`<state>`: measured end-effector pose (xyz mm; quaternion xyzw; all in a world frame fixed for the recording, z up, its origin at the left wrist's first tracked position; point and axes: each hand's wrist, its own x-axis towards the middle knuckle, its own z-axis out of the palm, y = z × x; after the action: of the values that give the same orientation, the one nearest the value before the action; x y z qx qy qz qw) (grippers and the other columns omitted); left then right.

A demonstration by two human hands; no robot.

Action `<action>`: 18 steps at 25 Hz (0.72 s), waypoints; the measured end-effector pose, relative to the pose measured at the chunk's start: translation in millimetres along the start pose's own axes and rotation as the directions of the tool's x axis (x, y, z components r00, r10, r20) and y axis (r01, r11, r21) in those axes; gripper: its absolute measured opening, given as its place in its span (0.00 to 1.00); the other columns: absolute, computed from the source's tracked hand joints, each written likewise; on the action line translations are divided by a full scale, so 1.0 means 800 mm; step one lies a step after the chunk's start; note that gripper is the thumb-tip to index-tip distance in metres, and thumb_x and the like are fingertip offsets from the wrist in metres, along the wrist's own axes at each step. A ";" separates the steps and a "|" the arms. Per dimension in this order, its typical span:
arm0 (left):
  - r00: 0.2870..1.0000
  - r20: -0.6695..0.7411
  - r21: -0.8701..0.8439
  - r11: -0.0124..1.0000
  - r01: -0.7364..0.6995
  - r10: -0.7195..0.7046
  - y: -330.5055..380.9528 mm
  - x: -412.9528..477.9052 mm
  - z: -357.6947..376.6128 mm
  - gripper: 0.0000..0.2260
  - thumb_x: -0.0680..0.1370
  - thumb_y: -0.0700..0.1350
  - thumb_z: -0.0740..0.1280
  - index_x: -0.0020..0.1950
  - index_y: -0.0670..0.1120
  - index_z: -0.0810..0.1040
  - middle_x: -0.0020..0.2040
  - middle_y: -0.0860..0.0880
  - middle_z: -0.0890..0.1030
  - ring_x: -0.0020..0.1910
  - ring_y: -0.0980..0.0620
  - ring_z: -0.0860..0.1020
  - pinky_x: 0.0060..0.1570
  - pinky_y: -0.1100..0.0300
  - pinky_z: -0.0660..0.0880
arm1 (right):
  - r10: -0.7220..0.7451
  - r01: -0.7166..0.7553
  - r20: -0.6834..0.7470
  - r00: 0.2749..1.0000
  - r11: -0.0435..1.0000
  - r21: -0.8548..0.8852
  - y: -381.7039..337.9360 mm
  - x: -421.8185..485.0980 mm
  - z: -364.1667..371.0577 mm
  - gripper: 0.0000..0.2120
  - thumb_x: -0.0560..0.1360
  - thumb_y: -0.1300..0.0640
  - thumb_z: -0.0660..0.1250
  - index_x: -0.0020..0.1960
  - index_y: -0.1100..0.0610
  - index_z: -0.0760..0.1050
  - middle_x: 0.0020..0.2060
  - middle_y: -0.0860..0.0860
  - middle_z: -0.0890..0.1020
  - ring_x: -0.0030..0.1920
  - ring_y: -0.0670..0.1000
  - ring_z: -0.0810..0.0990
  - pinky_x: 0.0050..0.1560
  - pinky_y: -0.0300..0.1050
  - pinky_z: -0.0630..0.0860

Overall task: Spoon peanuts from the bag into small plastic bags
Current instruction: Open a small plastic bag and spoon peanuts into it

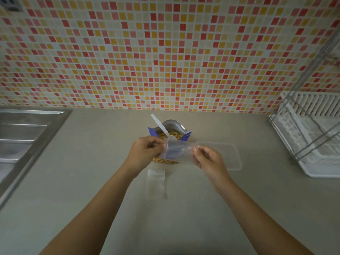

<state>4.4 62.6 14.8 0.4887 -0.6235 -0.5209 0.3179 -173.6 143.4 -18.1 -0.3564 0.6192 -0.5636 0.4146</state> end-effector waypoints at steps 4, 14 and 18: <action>1.000 -0.002 -0.007 1.000 0.007 -0.007 0.007 0.002 -0.002 0.12 0.73 0.33 0.66 0.38 0.49 0.81 0.38 0.40 0.82 0.39 0.45 0.80 0.47 0.52 0.79 | 0.039 -0.038 -0.021 0.999 0.998 0.053 -0.008 0.005 0.000 0.09 0.77 0.59 0.63 0.39 0.53 0.77 0.32 0.42 0.80 0.34 0.40 0.75 0.39 0.33 0.71; 0.997 0.020 0.095 0.992 -0.079 0.077 0.025 0.007 0.006 0.17 0.72 0.35 0.68 0.54 0.52 0.68 0.39 0.41 0.83 0.38 0.52 0.81 0.39 0.67 0.77 | -0.420 0.560 0.398 0.816 0.400 -0.725 -0.031 0.006 0.011 0.42 0.64 0.36 0.70 0.71 0.56 0.62 0.67 0.51 0.69 0.66 0.49 0.66 0.65 0.37 0.59; 0.991 -0.003 0.143 0.981 -0.131 0.133 0.024 0.008 0.013 0.18 0.71 0.36 0.69 0.54 0.53 0.68 0.38 0.43 0.84 0.38 0.54 0.81 0.37 0.71 0.76 | -0.458 0.553 0.357 0.814 0.426 -0.716 -0.022 0.015 0.016 0.41 0.64 0.35 0.70 0.69 0.57 0.65 0.64 0.52 0.74 0.63 0.52 0.71 0.63 0.44 0.67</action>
<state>-12.8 59.5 30.0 0.4712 -0.6882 -0.4497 0.3197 -167.0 125.4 -2.0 -0.7005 0.6428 -0.3052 0.0554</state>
